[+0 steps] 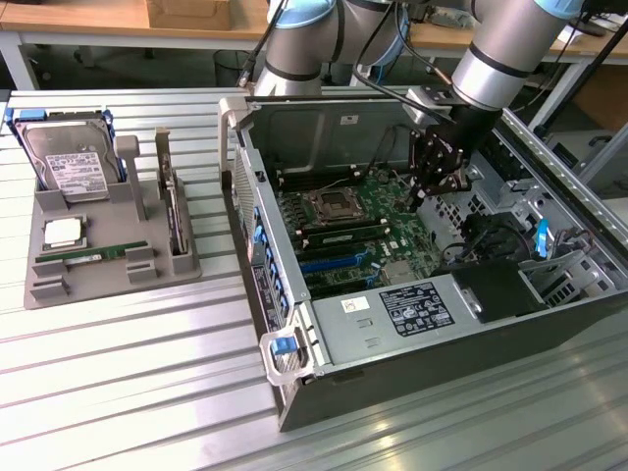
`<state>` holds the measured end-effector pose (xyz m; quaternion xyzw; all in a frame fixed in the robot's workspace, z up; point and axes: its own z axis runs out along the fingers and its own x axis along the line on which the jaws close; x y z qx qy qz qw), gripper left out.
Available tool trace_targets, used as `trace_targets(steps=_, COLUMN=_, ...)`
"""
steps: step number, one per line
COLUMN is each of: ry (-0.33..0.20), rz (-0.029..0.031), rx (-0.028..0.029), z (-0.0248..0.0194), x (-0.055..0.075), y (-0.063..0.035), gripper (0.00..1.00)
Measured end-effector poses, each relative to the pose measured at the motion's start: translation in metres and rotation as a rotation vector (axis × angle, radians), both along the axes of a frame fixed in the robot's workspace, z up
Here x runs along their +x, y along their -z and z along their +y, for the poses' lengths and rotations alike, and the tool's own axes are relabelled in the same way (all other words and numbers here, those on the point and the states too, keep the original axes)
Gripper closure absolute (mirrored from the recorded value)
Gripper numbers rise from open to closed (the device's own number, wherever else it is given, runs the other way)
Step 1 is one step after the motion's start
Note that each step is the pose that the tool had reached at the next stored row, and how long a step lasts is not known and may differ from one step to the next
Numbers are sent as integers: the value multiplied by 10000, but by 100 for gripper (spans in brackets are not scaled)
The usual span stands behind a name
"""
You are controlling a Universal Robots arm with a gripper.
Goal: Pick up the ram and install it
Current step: 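Press down the ram until it locks into place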
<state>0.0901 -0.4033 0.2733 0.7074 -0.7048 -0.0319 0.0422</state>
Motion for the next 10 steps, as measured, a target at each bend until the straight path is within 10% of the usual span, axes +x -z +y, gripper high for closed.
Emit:
trace_targets(steps=5, ry=235, rz=0, rx=-14, z=0, x=0, y=0, gripper=89)
trace_targets(steps=10, ry=1618, rz=0, rx=-160, z=0, x=1, y=0, gripper=89)
